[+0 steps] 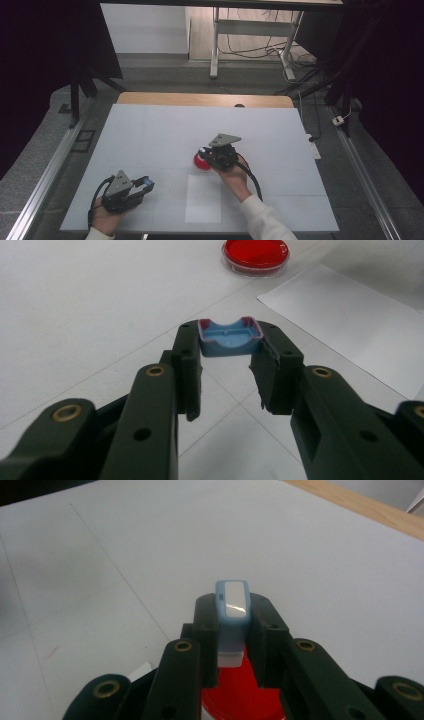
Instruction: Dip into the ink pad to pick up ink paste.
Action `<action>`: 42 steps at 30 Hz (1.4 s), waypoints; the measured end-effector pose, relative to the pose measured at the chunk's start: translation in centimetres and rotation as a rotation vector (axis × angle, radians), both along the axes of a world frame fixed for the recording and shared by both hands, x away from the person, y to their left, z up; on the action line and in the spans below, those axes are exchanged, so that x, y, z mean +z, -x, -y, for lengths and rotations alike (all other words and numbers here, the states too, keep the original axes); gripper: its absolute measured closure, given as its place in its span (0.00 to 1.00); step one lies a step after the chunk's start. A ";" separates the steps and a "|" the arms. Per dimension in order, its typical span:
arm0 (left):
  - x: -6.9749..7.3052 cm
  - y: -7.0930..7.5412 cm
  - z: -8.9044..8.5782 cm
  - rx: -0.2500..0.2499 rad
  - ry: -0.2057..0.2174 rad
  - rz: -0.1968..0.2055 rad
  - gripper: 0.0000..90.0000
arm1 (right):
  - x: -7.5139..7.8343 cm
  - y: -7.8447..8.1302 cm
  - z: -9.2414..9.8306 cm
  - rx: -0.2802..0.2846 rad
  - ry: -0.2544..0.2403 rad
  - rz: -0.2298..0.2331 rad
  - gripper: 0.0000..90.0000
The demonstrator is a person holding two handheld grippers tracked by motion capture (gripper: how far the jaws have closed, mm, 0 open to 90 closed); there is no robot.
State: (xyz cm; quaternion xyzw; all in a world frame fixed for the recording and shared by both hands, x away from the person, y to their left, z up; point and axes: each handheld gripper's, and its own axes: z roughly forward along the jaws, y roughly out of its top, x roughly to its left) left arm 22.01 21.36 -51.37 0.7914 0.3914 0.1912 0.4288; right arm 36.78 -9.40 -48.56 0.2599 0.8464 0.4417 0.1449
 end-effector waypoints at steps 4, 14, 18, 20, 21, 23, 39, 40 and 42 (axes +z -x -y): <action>0.0 0.0 0.0 0.001 0.001 -0.002 0.72 | -0.5 -0.1 -0.3 0.003 0.022 -0.006 0.84; 0.0 0.0 0.0 -0.001 -0.002 -0.002 0.72 | -0.9 -0.3 -0.3 -0.006 0.043 -0.007 0.84; -0.1 0.0 0.0 -0.002 -0.002 -0.004 0.72 | -1.1 -0.5 -0.2 -0.011 0.058 -0.010 0.84; -0.1 -0.1 0.0 -0.001 -0.002 -0.003 0.72 | -1.3 -0.5 -0.2 -0.012 0.067 -0.013 0.84; -0.1 -0.1 0.0 -0.001 -0.002 -0.003 0.72 | -1.4 -0.5 -0.3 -0.014 0.079 -0.012 0.84; -0.1 -0.1 0.0 -0.002 -0.002 -0.004 0.72 | -1.6 -0.5 -0.4 -0.011 0.078 -0.014 0.84; -0.1 0.0 0.0 -0.001 -0.005 -0.005 0.72 | -1.8 -0.4 -0.8 -0.022 0.117 -0.011 0.84; -0.1 0.0 0.0 0.001 -0.005 -0.004 0.72 | -1.8 -0.4 -0.8 -0.023 0.118 -0.010 0.84; -0.1 0.0 0.0 0.001 -0.004 -0.004 0.72 | -1.8 -0.4 -0.7 -0.023 0.117 -0.011 0.84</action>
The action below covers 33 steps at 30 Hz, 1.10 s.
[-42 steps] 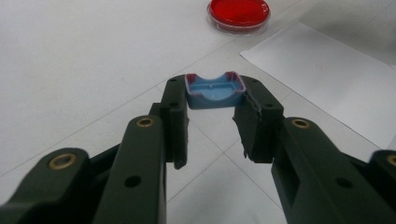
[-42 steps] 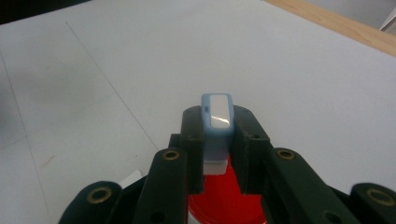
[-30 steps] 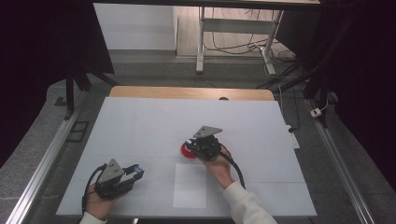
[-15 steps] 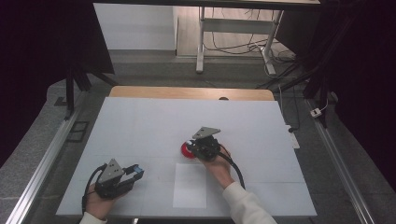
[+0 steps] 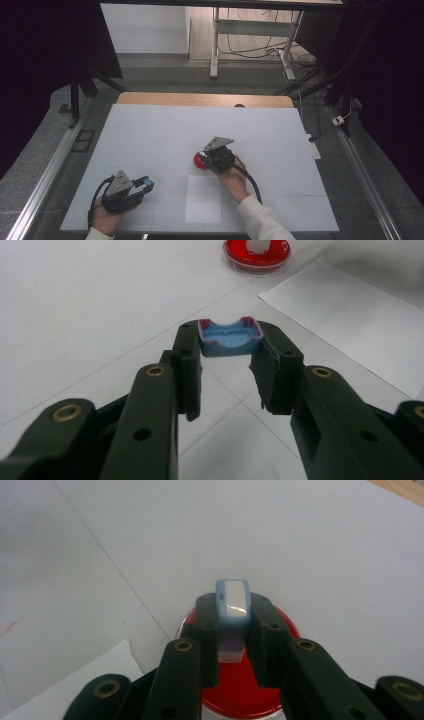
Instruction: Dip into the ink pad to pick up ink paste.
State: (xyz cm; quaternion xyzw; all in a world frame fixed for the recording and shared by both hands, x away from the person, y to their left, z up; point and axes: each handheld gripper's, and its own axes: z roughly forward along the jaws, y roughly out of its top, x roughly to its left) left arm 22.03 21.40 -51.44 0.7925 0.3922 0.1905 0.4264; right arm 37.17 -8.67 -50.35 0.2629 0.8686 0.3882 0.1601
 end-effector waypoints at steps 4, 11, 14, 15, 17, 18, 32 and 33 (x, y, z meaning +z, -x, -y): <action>0.0 0.0 0.0 0.001 0.001 -0.001 0.72 | 0.0 -0.1 0.1 -0.002 -0.008 -0.010 0.84; 0.0 0.0 -0.1 0.002 0.003 0.000 0.72 | 0.2 0.0 0.3 -0.006 -0.037 -0.007 0.84; 0.0 0.0 -0.1 0.002 0.003 0.000 0.72 | 0.2 -0.1 0.5 -0.011 -0.053 -0.016 0.84; 0.0 0.0 -0.1 0.001 0.003 0.000 0.72 | 0.2 -0.1 0.5 -0.012 -0.056 -0.016 0.84; 0.0 0.0 -0.2 0.003 0.004 0.001 0.72 | 0.2 -0.1 0.5 -0.014 -0.061 -0.008 0.84; 0.0 0.0 -0.2 0.003 0.004 0.000 0.72 | 0.3 -0.1 0.6 -0.014 -0.066 -0.007 0.84; 0.0 0.0 -0.1 0.001 0.002 0.000 0.72 | 1.3 0.3 1.2 -0.016 -0.106 0.012 0.84; 0.0 0.0 -0.1 0.001 0.002 -0.001 0.72 | 1.4 0.3 1.2 -0.015 -0.108 0.014 0.84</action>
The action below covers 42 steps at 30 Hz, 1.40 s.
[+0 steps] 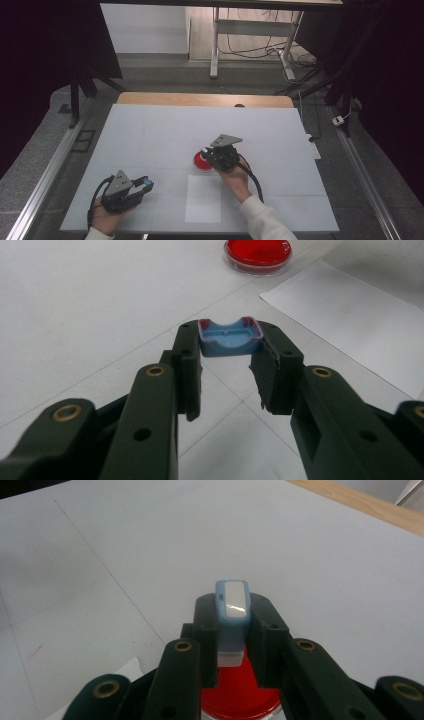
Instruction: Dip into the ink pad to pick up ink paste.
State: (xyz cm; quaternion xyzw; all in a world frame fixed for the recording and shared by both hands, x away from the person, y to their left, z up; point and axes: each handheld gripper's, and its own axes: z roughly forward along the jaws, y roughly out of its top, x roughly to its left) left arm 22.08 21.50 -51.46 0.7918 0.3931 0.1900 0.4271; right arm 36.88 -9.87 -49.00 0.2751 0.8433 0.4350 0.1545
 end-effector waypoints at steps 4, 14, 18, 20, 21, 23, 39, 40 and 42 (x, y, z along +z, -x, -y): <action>0.0 -0.1 0.0 0.000 0.002 -0.001 0.72 | 0.2 0.1 0.2 0.003 -0.015 -0.002 0.84; -0.1 -0.3 0.2 -0.007 0.002 -0.004 0.72 | 1.4 0.6 1.3 -0.003 -0.060 0.002 0.84; -0.1 -0.2 0.3 -0.008 0.001 -0.002 0.72 | 2.0 1.0 2.1 -0.008 -0.092 0.001 0.84; 0.0 -0.2 0.3 -0.009 0.003 0.000 0.72 | 2.2 1.3 2.4 -0.013 -0.099 0.003 0.84; 0.0 -0.2 0.3 -0.008 0.001 0.001 0.72 | 2.3 1.4 2.5 -0.013 -0.099 0.005 0.84; 0.0 -0.2 0.5 -0.011 -0.001 0.002 0.72 | 2.5 1.7 2.8 -0.015 -0.101 0.008 0.84; 0.0 -0.2 0.3 -0.010 -0.001 0.005 0.72 | 2.5 3.8 4.7 0.010 -0.127 0.000 0.84; 0.0 -0.2 0.3 -0.010 -0.001 0.005 0.72 | 2.5 3.8 4.8 0.012 -0.134 0.001 0.84; 0.0 -0.2 0.3 -0.010 -0.002 0.005 0.72 | 2.6 4.0 5.0 0.014 -0.133 0.003 0.84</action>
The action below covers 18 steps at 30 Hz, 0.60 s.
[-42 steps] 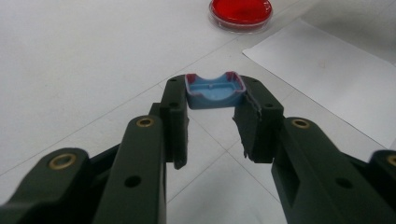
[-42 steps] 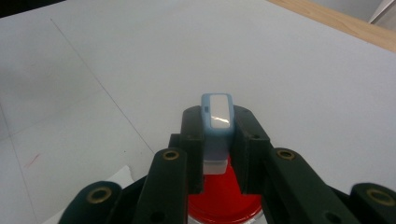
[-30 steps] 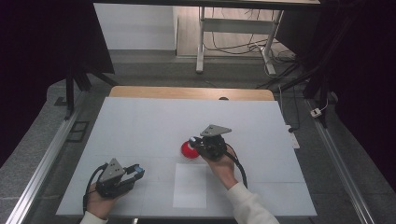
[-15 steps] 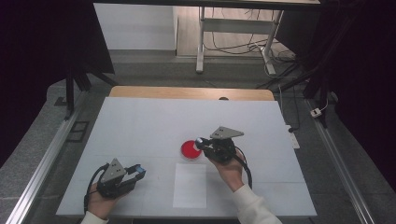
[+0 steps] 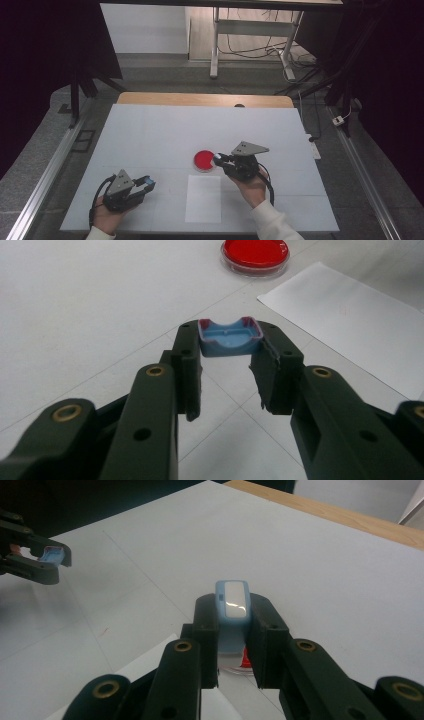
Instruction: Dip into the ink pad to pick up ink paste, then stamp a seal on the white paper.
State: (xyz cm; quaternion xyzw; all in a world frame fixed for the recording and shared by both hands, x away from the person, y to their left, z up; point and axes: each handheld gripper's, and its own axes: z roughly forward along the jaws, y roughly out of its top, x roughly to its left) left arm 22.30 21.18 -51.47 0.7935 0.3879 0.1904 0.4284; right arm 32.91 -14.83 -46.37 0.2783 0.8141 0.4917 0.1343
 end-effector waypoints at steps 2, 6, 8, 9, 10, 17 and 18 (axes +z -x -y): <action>0.0 0.0 0.0 0.000 -0.002 -0.001 0.72 | 0.1 0.1 0.2 0.003 -0.001 0.001 0.84; 0.0 0.0 0.1 0.001 -0.001 0.000 0.72 | 0.2 0.6 0.4 0.012 -0.008 -0.001 0.84; 0.0 0.0 0.1 0.000 0.000 0.000 0.72 | 0.3 0.8 0.5 0.022 -0.011 -0.004 0.84; 0.0 0.0 0.1 0.000 -0.001 0.000 0.72 | 0.3 0.9 0.6 0.025 -0.011 -0.005 0.84; 0.0 0.0 0.1 0.000 -0.001 -0.001 0.72 | 0.3 1.0 0.6 0.026 -0.012 -0.004 0.84; 0.0 0.0 0.0 0.000 0.000 0.001 0.72 | 0.3 1.9 0.8 0.041 -0.013 -0.007 0.84; 0.1 0.0 0.0 0.001 0.000 0.002 0.72 | 0.3 2.0 0.8 0.051 -0.015 -0.008 0.84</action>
